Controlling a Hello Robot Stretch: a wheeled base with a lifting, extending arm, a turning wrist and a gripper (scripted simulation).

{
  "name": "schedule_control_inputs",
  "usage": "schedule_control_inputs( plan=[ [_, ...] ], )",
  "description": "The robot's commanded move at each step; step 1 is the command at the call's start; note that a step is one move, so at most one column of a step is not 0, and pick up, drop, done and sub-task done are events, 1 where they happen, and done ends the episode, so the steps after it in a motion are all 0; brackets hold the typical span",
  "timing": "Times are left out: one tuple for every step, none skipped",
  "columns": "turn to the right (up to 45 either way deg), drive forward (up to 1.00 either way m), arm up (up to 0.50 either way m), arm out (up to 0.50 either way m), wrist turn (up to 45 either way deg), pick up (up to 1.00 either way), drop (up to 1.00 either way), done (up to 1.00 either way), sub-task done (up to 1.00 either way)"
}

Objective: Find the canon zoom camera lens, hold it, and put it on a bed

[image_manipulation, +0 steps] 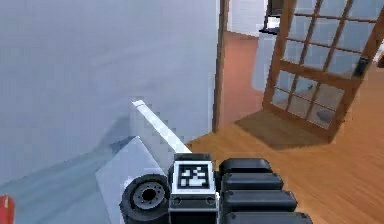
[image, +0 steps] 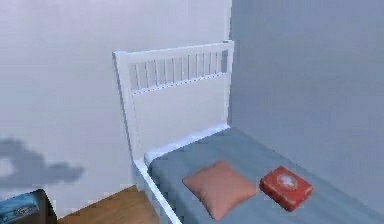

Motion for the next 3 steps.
schedule_control_inputs(
  plan=[
    [0.0, 0.15, 0.0, 0.0, 0.0, 0.0, 0.0, 0.0, 0.0],
    [45.0, 0.0, 0.0, 0.0, 0.0, 0.0, 0.0, 0.0, 0.0],
    [45.0, 0.0, 0.0, 0.0, 0.0, 0.0, 0.0, 0.0, 0.0]
  ],
)
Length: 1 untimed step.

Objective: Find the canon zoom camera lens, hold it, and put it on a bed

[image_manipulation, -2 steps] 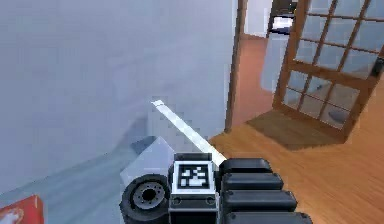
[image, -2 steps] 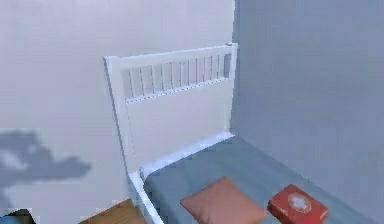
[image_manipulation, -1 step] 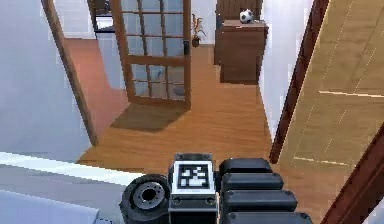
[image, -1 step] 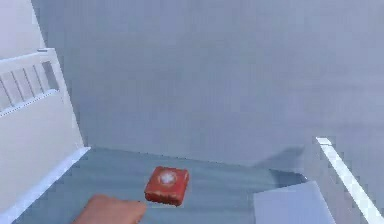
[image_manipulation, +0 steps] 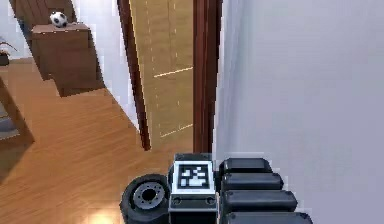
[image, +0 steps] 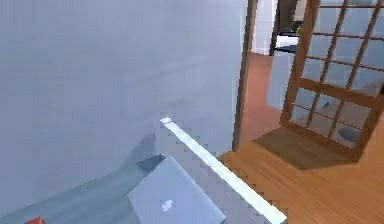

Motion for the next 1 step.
schedule_control_inputs(
  plan=[
    [-45.0, 0.0, 0.0, 0.0, 0.0, 0.0, 0.0, 0.0, 0.0]
  ],
)
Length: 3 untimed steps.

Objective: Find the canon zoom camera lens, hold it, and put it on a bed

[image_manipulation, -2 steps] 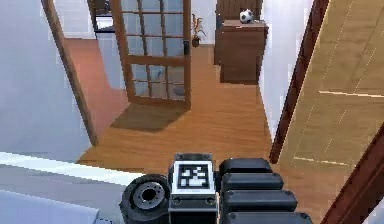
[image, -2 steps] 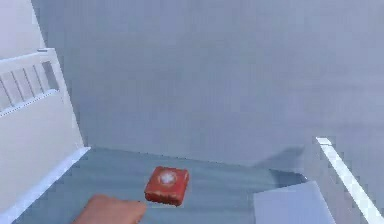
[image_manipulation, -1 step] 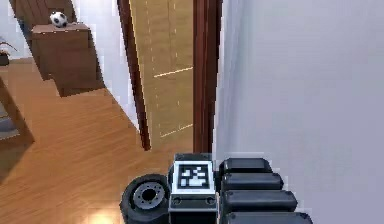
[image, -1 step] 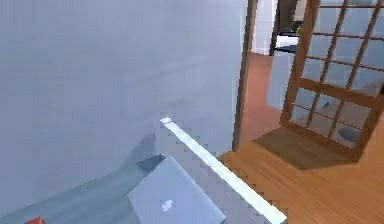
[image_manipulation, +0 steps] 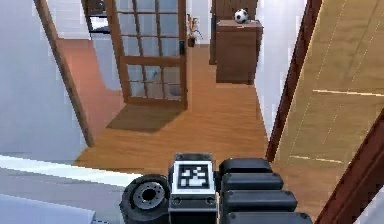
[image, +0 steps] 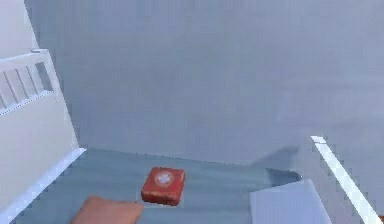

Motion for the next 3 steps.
schedule_control_inputs(
  plan=[
    [-33.0, 0.0, 0.0, 0.0, 0.0, 0.0, 0.0, 0.0, 0.0],
    [45.0, 0.0, 0.0, 0.0, 0.0, 0.0, 0.0, 0.0, 0.0],
    [27.0, 0.0, 0.0, 0.0, 0.0, 0.0, 0.0, 0.0, 0.0]
  ],
)
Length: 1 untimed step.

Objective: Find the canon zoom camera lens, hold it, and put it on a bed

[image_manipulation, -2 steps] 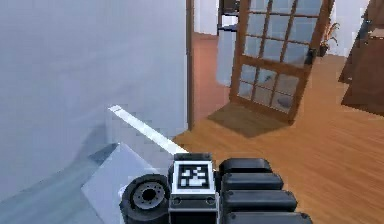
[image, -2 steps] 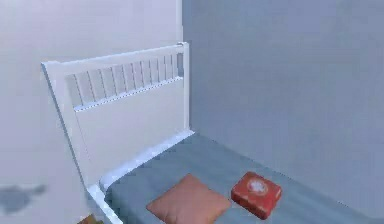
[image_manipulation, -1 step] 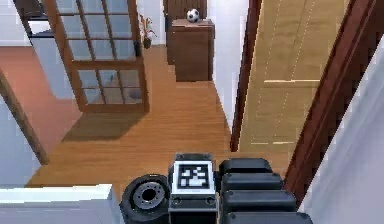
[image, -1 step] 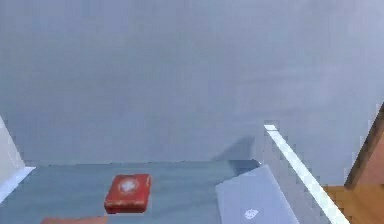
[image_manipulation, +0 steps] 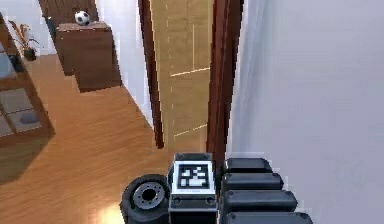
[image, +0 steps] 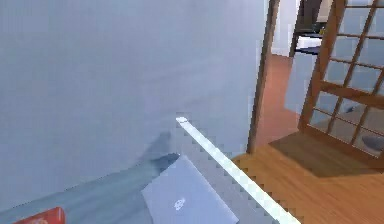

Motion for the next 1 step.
schedule_control_inputs(
  plan=[
    [-45.0, 0.0, 0.0, 0.0, 0.0, 0.0, 0.0, 0.0, 0.0]
  ],
)
